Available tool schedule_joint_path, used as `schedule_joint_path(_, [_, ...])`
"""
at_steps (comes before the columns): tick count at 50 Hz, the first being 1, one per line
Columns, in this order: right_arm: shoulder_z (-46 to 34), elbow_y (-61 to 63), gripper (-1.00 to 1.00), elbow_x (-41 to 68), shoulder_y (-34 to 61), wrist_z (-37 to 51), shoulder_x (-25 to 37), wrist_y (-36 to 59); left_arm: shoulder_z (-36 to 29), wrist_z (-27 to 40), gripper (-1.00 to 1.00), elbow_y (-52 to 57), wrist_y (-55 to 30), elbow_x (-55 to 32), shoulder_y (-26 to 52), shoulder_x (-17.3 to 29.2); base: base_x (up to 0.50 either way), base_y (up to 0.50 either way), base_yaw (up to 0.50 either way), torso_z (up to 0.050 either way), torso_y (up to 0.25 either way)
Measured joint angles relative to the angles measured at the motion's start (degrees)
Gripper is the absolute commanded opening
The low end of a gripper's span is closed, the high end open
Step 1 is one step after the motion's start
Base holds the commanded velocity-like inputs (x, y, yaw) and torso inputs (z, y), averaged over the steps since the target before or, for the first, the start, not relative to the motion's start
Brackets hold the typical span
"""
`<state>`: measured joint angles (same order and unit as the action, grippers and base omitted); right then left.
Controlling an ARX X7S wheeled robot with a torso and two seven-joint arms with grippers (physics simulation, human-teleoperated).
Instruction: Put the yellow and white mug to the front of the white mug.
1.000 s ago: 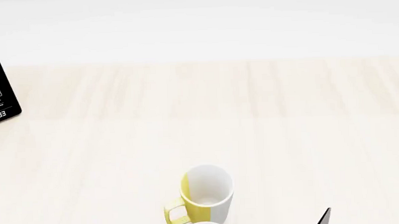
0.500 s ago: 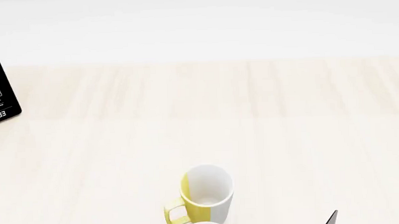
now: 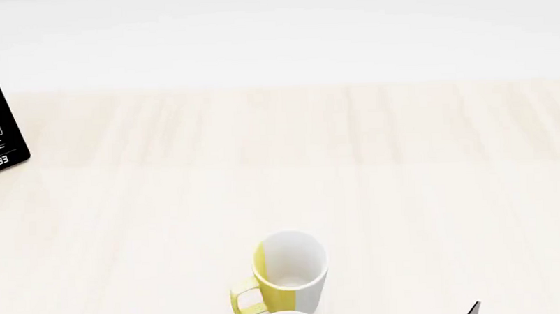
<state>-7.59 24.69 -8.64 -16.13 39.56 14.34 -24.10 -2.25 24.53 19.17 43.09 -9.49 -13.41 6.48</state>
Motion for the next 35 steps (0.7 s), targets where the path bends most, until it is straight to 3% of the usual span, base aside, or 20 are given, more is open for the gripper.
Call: schedule_joint_path(35, [2.41, 3.70, 1.00, -0.63, -4.89, 2.56, 2.44, -3.61, 1.24, 3.62, 1.00, 4.70, -1.18, 0.87, -0.97, 2.81, 0.00, 0.00, 0.00, 0.000, 0.000])
